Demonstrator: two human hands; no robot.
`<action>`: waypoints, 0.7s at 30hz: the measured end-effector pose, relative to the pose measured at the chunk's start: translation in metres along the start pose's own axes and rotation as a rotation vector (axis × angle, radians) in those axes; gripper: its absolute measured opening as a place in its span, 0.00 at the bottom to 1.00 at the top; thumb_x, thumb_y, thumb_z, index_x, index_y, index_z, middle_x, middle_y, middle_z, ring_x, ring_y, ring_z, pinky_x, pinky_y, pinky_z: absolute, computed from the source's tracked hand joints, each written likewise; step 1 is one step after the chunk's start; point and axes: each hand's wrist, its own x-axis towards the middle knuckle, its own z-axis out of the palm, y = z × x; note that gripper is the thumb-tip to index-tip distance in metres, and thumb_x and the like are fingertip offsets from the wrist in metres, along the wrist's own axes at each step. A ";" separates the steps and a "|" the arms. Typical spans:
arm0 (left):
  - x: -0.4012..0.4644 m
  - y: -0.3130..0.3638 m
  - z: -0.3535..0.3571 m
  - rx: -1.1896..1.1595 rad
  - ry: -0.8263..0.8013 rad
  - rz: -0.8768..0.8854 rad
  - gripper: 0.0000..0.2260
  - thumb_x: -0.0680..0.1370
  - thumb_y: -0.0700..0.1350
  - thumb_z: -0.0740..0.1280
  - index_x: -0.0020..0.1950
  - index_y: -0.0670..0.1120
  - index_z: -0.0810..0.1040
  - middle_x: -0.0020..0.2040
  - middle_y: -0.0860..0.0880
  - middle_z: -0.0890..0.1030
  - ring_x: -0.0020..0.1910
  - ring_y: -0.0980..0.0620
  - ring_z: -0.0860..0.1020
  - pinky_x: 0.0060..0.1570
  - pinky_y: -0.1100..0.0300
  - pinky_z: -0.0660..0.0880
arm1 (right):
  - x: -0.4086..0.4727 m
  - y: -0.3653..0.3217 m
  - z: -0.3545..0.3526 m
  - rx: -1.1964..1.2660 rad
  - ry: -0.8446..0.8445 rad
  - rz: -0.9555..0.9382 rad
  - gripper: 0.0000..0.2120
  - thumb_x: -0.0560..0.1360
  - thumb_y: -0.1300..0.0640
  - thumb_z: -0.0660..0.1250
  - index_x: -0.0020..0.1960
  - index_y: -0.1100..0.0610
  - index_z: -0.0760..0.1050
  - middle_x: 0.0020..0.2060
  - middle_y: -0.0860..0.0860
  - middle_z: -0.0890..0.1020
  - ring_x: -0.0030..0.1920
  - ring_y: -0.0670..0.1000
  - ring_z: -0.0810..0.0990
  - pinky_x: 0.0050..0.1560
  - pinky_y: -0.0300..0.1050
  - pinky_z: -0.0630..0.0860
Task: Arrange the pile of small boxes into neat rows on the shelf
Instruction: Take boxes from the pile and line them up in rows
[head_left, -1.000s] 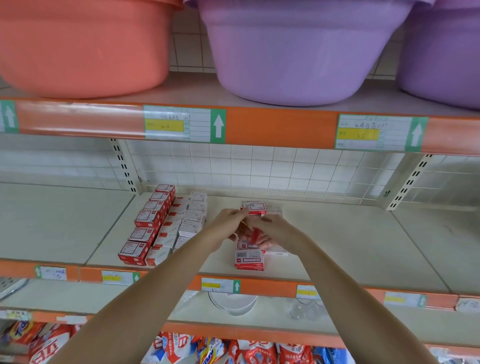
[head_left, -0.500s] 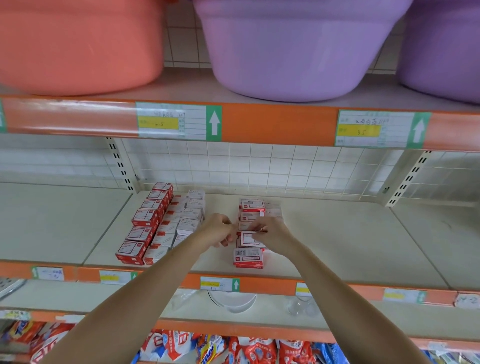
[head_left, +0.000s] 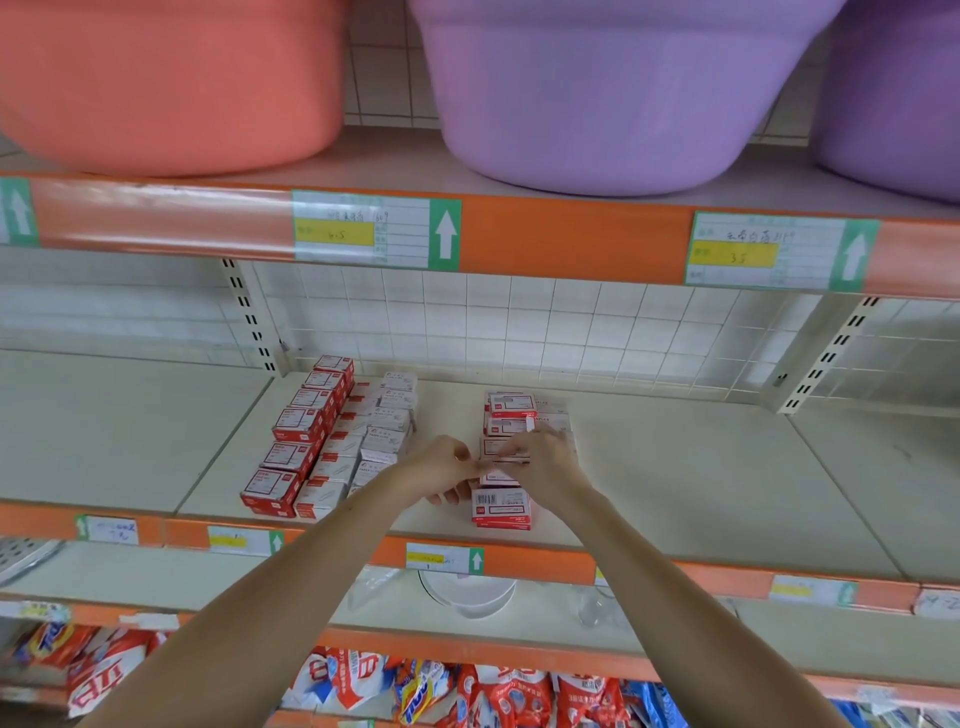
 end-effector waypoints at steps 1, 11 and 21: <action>-0.001 -0.001 0.000 0.014 -0.017 -0.007 0.20 0.78 0.60 0.66 0.49 0.42 0.80 0.41 0.47 0.85 0.36 0.52 0.82 0.35 0.61 0.76 | -0.001 0.001 -0.001 0.024 -0.015 0.020 0.06 0.74 0.52 0.72 0.51 0.47 0.81 0.53 0.49 0.75 0.57 0.51 0.72 0.59 0.44 0.71; -0.004 -0.003 -0.001 0.065 -0.149 -0.024 0.16 0.73 0.58 0.74 0.48 0.46 0.79 0.42 0.49 0.86 0.36 0.54 0.81 0.36 0.61 0.75 | -0.013 0.010 -0.010 0.268 0.013 0.191 0.15 0.70 0.55 0.77 0.48 0.56 0.72 0.44 0.50 0.78 0.41 0.48 0.76 0.40 0.41 0.76; -0.007 0.002 -0.005 -0.019 -0.112 0.027 0.14 0.70 0.46 0.78 0.50 0.44 0.78 0.42 0.46 0.86 0.31 0.54 0.79 0.30 0.62 0.73 | -0.019 0.006 -0.014 0.305 0.024 0.246 0.16 0.70 0.53 0.77 0.48 0.57 0.72 0.40 0.48 0.78 0.37 0.46 0.76 0.33 0.37 0.71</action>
